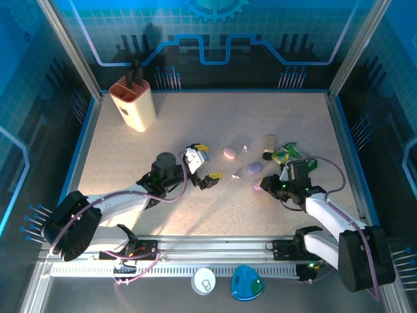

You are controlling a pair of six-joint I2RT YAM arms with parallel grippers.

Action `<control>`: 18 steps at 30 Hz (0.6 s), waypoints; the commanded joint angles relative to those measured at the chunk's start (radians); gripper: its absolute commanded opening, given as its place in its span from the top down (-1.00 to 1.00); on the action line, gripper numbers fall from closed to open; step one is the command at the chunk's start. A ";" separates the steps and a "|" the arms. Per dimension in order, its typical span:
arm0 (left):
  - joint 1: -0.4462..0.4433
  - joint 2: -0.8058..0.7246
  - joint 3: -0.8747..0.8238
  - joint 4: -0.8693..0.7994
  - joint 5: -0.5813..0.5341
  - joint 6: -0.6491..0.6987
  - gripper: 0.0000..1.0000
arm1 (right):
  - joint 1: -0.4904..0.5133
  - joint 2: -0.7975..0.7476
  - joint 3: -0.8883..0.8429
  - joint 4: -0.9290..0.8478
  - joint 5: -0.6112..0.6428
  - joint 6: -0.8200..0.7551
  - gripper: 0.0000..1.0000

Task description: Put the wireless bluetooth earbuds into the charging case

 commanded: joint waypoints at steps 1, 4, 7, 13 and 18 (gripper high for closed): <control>0.000 -0.007 0.070 -0.233 -0.119 0.019 -0.99 | -0.014 -0.007 -0.010 -0.026 0.073 -0.041 0.50; 0.003 0.009 0.120 -0.343 -0.184 0.009 -0.99 | -0.014 -0.006 0.007 -0.062 0.108 -0.065 0.36; 0.015 0.043 0.190 -0.472 -0.254 -0.046 -0.99 | -0.014 -0.033 0.034 -0.115 0.144 -0.097 0.09; 0.037 0.143 0.330 -0.687 -0.368 -0.199 -0.98 | -0.005 -0.117 0.124 -0.230 0.208 -0.164 -0.26; 0.080 0.201 0.403 -0.769 -0.441 -0.389 -0.99 | 0.044 -0.134 0.217 -0.300 0.269 -0.210 -0.31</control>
